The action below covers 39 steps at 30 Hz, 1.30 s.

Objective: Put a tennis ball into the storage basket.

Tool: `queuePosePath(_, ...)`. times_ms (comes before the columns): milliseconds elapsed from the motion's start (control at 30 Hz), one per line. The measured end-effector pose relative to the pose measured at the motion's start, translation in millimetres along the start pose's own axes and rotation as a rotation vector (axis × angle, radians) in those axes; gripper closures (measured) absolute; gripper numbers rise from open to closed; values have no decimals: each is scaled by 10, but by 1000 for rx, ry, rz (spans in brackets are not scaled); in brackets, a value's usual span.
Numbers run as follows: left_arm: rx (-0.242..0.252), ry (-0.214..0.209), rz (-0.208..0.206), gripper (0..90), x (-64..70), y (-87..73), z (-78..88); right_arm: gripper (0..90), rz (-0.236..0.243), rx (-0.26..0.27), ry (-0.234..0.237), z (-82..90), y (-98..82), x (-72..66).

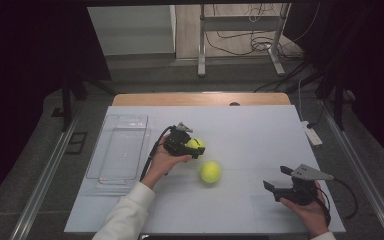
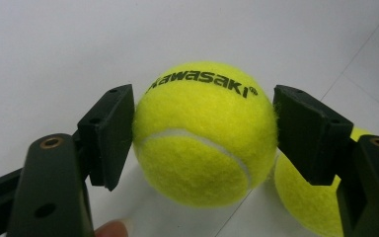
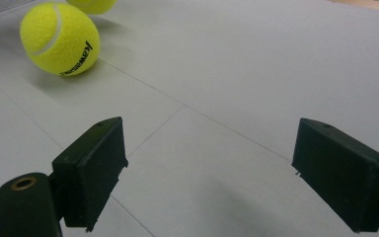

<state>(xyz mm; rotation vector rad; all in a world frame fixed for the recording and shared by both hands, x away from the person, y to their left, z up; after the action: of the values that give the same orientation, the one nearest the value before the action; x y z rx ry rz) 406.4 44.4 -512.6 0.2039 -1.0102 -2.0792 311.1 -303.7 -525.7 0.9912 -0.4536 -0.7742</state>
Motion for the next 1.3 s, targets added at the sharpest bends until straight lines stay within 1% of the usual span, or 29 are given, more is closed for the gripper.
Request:
queuePosePath(300, 29, 4, -7, 279, -11, 20, 95, 131, -1, 3, -1, 5, 1, 3)
queuePosePath(633, 84, 0, -1, 279, -21, 52, 241, 131, 2, 0, -4, 7, 0, -1)
queuePosePath(1033, 121, 3, 5, 279, -30, 72, 383, 132, 8, -2, -7, 7, 1, -5)
queuePosePath(1300, 137, 1, 6, 279, -22, 80, 437, 131, 9, -1, -5, 5, 1, -7)
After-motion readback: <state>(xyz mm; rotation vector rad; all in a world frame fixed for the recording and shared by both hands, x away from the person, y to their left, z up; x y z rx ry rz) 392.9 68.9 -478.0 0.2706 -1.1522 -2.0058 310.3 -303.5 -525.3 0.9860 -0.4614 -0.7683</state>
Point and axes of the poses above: each handheld gripper's, and its own axes: z roughly backward along the jaws, y roughly out of its top, x roughly to its right, the point moved 4 cm from there along -z, roughly forward along the jaws, and after that the axes turned 2 degrees about x, right-handed, at the moved point
